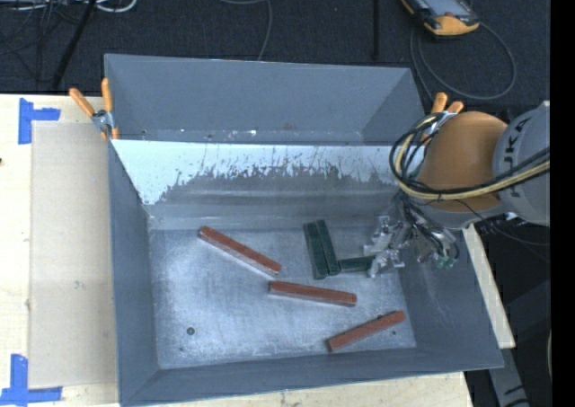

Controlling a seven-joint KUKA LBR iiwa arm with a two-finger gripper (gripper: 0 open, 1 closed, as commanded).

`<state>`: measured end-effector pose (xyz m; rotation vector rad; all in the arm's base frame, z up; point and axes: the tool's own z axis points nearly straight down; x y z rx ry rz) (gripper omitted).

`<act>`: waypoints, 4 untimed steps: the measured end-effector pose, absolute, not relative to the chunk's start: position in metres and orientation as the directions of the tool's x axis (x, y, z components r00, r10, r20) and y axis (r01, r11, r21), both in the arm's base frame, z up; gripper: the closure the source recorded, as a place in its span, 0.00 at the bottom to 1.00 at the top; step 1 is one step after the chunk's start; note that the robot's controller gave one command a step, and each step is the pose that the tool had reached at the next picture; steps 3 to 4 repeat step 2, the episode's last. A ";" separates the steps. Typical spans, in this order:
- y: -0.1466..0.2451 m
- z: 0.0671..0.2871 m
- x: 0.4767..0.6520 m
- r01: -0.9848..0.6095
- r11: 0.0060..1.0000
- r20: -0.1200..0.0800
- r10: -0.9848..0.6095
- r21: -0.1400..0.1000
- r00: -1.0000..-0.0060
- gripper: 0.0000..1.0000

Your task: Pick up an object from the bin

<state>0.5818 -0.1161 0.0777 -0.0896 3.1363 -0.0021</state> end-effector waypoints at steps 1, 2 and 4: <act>-0.116 0.078 0.582 -0.057 0.998 -0.004 -0.058 -0.002 -0.998 1.00; -0.150 0.268 0.582 -0.032 0.999 -0.010 -0.032 -0.004 -0.999 1.00; -0.150 0.268 0.582 -0.032 0.999 -0.010 -0.032 -0.004 -0.999 1.00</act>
Offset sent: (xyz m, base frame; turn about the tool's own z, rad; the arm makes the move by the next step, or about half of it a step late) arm -0.0018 -0.0331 0.1850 0.0222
